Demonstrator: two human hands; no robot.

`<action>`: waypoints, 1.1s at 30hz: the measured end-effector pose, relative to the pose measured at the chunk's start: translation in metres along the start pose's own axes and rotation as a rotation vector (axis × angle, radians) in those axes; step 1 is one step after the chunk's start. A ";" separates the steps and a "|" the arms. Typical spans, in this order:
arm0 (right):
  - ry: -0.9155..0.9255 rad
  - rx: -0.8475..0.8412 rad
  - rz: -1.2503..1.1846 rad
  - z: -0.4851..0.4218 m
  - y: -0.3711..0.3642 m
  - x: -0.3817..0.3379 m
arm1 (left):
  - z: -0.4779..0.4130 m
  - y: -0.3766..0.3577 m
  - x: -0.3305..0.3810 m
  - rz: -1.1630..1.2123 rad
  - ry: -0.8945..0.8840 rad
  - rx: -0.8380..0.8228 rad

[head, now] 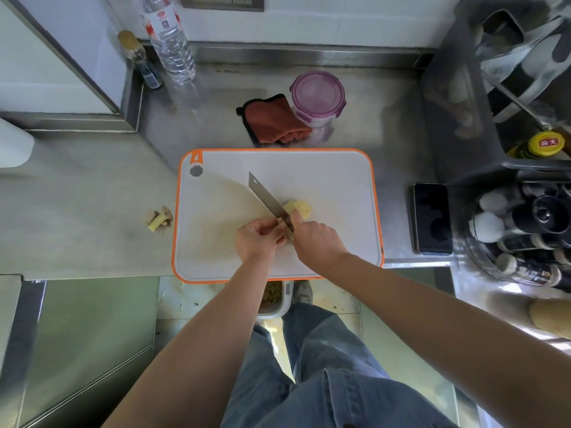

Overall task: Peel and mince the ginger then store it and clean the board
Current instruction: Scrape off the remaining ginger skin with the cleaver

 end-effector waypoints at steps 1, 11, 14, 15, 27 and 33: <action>-0.012 0.010 -0.029 -0.001 0.001 0.001 | 0.000 0.000 0.000 -0.006 -0.006 0.003; -0.106 0.091 -0.354 0.016 0.019 0.038 | 0.002 -0.002 -0.001 0.053 -0.004 0.008; -0.067 0.065 -0.335 0.014 0.023 0.033 | 0.004 -0.004 -0.003 0.086 0.020 0.025; -0.066 0.047 -0.325 0.014 0.022 0.031 | 0.005 -0.004 -0.003 0.091 0.022 0.035; -0.129 0.078 -0.322 0.016 0.028 0.030 | 0.010 -0.002 0.004 -0.216 -0.325 0.045; -0.215 0.003 -0.353 0.021 0.020 0.039 | 0.021 -0.006 0.024 -0.781 -0.936 -0.098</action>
Point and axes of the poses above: each hand's wrist, its own z-axis away from the middle knuckle, its own y-axis out of the back of the hand, x = y × z, the point moved 4 cm from there along -z, towards the middle knuckle, and after that the axes turned 11 degrees about x, right-handed, at the moved point
